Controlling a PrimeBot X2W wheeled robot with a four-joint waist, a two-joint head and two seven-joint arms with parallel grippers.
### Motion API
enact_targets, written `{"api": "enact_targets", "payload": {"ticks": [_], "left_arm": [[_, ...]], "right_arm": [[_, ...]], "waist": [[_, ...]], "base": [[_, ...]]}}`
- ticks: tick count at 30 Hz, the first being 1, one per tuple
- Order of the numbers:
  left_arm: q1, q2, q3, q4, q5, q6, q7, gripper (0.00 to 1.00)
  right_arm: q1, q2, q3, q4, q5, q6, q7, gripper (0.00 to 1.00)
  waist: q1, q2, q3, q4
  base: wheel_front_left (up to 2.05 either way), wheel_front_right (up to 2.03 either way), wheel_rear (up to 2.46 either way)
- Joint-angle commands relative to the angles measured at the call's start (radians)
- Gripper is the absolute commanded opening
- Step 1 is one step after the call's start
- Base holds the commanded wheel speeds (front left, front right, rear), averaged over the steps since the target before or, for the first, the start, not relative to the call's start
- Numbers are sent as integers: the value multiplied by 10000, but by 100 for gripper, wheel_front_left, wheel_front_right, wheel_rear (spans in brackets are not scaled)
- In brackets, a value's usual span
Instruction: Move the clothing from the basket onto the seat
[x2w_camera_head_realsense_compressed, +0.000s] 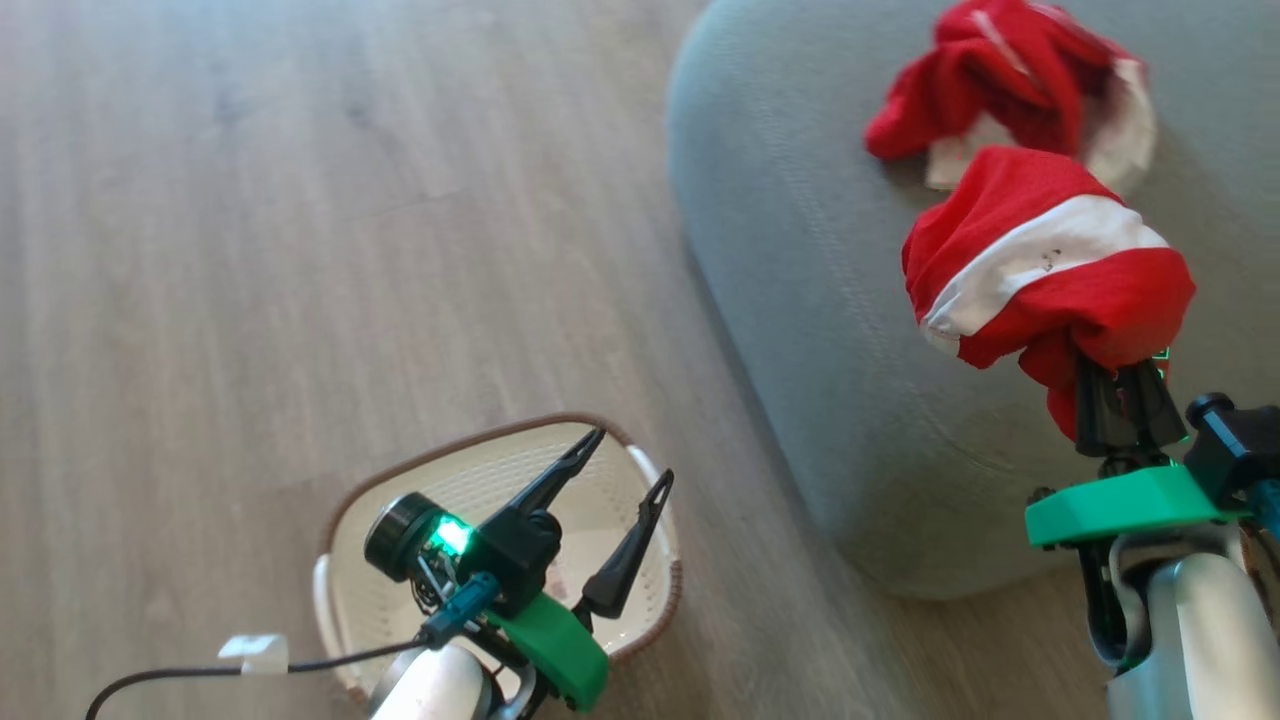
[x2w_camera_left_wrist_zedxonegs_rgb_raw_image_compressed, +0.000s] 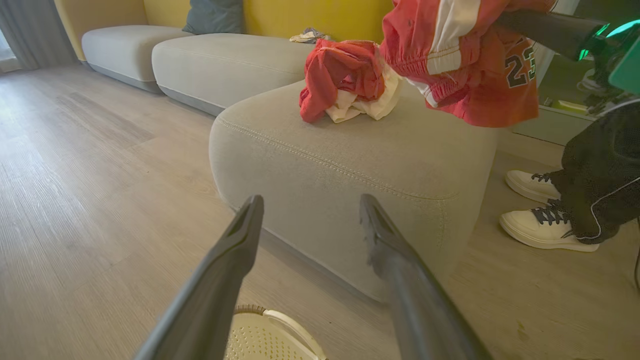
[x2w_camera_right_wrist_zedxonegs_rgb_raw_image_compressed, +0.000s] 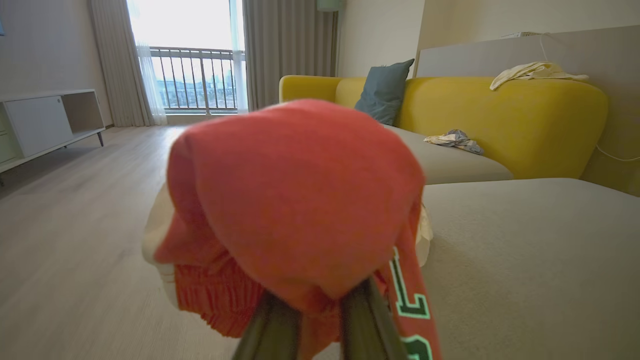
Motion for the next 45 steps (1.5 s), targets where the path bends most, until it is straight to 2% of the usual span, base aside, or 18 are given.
{"api": "enact_targets", "payload": {"ticks": [1,10,17,38,45], "left_arm": [[-339,-6,281,-379,43,6,-51,100],[-343,-7,179,-465,151,-2,-51,100],[-352,-7,104,-482,200,-7,-51,100],[-357,8,1,-452,233,-14,-51,100],[-580,215,-21,-536,306,-14,-51,100]], "right_arm": [[-444,-19,207,-393,3,-2,-65,0],[-353,-19,171,-423,135,-2,-65,0],[-285,-19,66,-444,251,-2,-65,0],[-372,-18,-148,-513,288,-2,-65,0],[-1580,-222,-403,-1027,503,-2,-65,0]], "waist": [[0,0,77,-405],[0,0,146,-1615],[0,0,160,-2123],[0,0,273,-2148],[0,0,834,-2142]], "base": [[0,0,0],[0,0,0],[0,0,0],[0,0,0],[0,0,0]]}}
